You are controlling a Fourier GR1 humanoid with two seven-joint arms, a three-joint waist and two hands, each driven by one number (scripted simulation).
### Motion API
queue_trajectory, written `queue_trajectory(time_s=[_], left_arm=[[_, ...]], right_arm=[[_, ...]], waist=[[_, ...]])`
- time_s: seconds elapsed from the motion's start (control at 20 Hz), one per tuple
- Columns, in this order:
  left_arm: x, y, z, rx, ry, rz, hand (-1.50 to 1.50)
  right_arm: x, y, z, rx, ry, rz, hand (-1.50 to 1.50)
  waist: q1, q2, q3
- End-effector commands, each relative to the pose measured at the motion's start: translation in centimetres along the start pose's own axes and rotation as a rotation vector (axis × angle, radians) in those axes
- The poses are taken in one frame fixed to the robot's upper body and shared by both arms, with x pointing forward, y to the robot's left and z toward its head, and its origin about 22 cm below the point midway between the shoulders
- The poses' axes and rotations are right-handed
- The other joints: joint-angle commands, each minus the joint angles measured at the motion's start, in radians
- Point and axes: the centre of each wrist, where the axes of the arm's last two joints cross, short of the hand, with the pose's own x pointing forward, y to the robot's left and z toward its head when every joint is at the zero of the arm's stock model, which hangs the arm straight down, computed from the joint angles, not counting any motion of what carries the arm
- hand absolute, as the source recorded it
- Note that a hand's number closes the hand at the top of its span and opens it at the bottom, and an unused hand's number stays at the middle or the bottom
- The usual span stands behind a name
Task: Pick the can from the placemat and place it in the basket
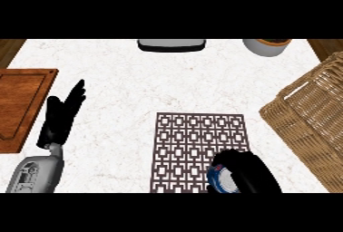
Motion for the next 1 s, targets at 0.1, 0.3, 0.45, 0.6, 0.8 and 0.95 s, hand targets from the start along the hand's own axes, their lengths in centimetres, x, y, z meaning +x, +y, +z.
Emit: queue_trajectory(time_s=[0.1,0.3,0.45,0.6,0.8,0.95], left_arm=[[-0.4,0.5,0.1,0.019,-0.002,0.004,0.00],[-1.4,0.0,1.1,-0.008,-0.002,-0.007,0.00],[-0.3,0.2,0.0,0.010,-0.011,0.012,0.00],[-0.9,-0.6,0.6,0.011,0.000,0.003,0.00],[0.5,1.6,-0.1,0.039,-0.006,0.008,0.00],[0.7,1.1,0.4,0.008,-0.005,-0.017,0.00]], right_arm=[[0.5,0.6,6.3,0.236,-0.103,0.280,1.50],[3.1,-3.1,10.0,0.126,-0.086,0.066,1.50],[5.0,-6.2,11.3,0.097,-0.110,-0.081,1.50],[6.3,-9.1,12.8,-0.012,-0.159,-0.216,1.50],[8.1,-11.5,14.0,-0.141,-0.157,-0.402,1.50],[8.8,-12.5,14.3,-0.212,-0.155,-0.441,1.50]], waist=[[-0.018,0.012,0.008],[-0.010,0.016,0.009],[-0.013,0.018,0.008],[-0.016,0.016,0.009],[-0.027,0.016,0.009],[-0.020,0.012,0.008]])
